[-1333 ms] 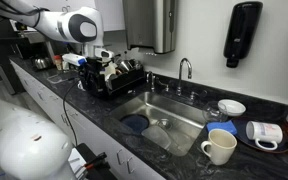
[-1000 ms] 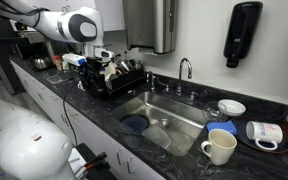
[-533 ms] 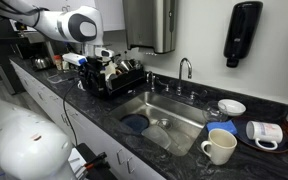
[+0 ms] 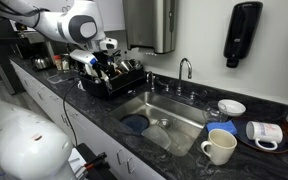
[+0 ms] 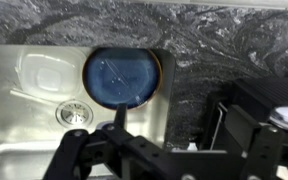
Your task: Remove the cream white plate from the dish rack and put it in the sink
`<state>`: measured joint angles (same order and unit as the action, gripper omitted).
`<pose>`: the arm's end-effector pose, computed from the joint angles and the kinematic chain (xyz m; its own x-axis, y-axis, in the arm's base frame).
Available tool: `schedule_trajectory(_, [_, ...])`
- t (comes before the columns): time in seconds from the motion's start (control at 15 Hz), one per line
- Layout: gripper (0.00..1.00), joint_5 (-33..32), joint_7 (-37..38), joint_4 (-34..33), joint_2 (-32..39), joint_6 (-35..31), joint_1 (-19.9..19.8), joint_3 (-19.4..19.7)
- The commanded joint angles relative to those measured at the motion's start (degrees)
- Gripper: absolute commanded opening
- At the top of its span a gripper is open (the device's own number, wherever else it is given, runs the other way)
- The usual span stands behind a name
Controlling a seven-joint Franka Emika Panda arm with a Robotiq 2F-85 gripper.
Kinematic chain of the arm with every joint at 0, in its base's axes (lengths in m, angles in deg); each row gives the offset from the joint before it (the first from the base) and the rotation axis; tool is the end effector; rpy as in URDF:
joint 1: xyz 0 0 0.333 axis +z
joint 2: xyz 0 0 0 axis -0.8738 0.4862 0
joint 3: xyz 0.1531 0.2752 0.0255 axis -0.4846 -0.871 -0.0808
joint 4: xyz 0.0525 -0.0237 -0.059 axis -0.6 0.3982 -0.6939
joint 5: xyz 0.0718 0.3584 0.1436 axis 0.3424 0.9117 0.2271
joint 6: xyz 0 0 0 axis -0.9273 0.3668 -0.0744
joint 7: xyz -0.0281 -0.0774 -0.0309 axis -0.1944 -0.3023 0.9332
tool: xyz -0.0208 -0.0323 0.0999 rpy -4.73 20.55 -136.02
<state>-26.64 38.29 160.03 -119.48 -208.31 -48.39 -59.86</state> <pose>0.3356 0.1936 0.4648 0.9827 0.0801 0.1672 0.1008 -0.9877 -0.1195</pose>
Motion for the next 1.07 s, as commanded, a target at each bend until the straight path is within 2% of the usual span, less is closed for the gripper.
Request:
schedule_trajectory(0.0, [1.0,4.95,-6.73,1.7,0.47,-11.28,3.23,4.14])
schedule_trajectory(0.2, [1.0,11.85,-15.2,-0.56,3.31,-17.3,7.85,9.18])
schedule_trajectory(0.4, [1.0,20.4,-25.55,-5.74,8.55,-17.8,14.28,14.49])
schedule_trajectory(0.47, [1.0,16.25,-19.99,-1.57,3.05,-16.5,10.04,11.14])
schedule_trajectory(0.6, [1.0,19.28,-23.62,-3.84,5.48,-16.27,11.77,12.52])
schedule_trajectory(0.87, [1.0,19.56,-24.0,-5.1,7.19,-16.24,12.02,12.57])
schedule_trajectory(1.0, [1.0,21.76,-24.94,-7.88,10.48,-18.55,13.19,12.68])
